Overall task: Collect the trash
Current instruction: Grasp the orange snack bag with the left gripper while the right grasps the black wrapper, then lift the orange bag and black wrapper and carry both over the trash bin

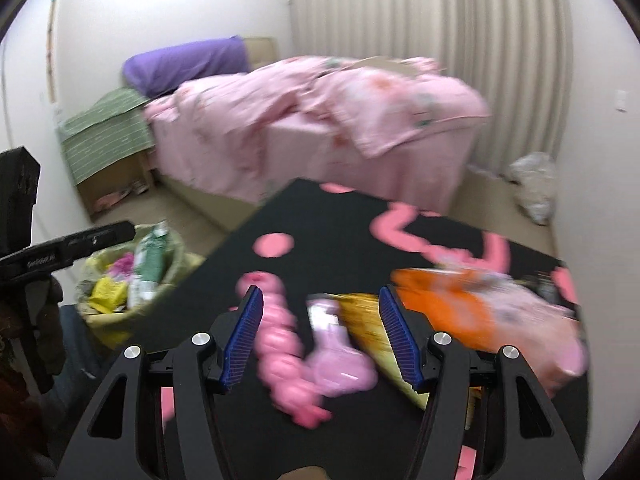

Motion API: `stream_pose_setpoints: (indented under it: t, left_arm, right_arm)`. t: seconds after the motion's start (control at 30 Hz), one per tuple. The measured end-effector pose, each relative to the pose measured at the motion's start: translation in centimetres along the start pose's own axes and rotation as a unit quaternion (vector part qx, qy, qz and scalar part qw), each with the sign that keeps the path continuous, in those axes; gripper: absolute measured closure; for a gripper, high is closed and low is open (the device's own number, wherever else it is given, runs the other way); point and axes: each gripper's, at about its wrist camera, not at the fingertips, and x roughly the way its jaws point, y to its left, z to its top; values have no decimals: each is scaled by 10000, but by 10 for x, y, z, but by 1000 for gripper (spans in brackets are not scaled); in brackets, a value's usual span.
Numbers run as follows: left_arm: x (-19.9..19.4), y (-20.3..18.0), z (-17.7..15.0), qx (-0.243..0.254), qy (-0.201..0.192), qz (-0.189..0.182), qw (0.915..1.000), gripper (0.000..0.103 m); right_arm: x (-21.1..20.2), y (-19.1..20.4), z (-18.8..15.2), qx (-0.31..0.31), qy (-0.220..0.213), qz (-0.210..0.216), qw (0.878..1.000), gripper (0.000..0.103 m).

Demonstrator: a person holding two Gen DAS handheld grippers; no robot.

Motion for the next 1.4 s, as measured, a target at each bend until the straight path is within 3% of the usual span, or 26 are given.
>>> stream_pose_setpoints:
  t: [0.13, 0.27, 0.37, 0.53, 0.67, 0.7, 0.8, 0.87, 1.1, 1.2, 1.27, 1.4]
  left_arm:
    - [31, -47, 4, 354, 230, -562, 9975, 45]
    - [78, -102, 14, 833, 534, -1103, 9890, 44]
    - [126, -137, 26, 938, 859, -1288, 9835, 44]
    - [198, -174, 39, 1399, 1251, -947, 9777, 44]
    - [253, -185, 37, 1752, 2164, -850, 9567, 45]
    - [261, -185, 34, 1771, 2403, -880, 9503, 56]
    - [257, -186, 32, 1909, 2465, -1025, 9446, 82]
    - [243, -182, 31, 1883, 2406, -941, 9475, 88]
    - [174, -154, 29, 1316, 2030, -1003, 9651, 90]
    - [152, -145, 26, 1402, 1920, -681, 9689, 90]
    - [140, -140, 22, 1564, 1795, -378, 9705, 90]
    - [129, -124, 16, 1525, 1728, -157, 9729, 89]
  right_arm:
    - [-35, -44, -11, 148, -167, -439, 9988, 46]
    - [-58, -87, -24, 260, -164, -1013, 9944, 46]
    - [-65, -119, -34, 364, -44, -1309, 9907, 46]
    - [-56, -159, -44, 655, 454, -1405, 9869, 46]
    - [-50, -190, -42, 612, 462, -1498, 9857, 46]
    - [-46, -199, -40, 589, 413, -1495, 9861, 46]
    - [-24, -232, -29, 634, 322, -1173, 9905, 46]
    - [2, -257, -21, 797, 362, -923, 9919, 46]
    - [87, -295, -3, 887, 804, -263, 9925, 48]
    - [119, -303, -4, 1004, 1126, -33, 9886, 57]
    - [135, -304, -9, 1008, 1377, -15, 9853, 69]
    - [134, -297, -17, 983, 1424, 107, 9849, 79]
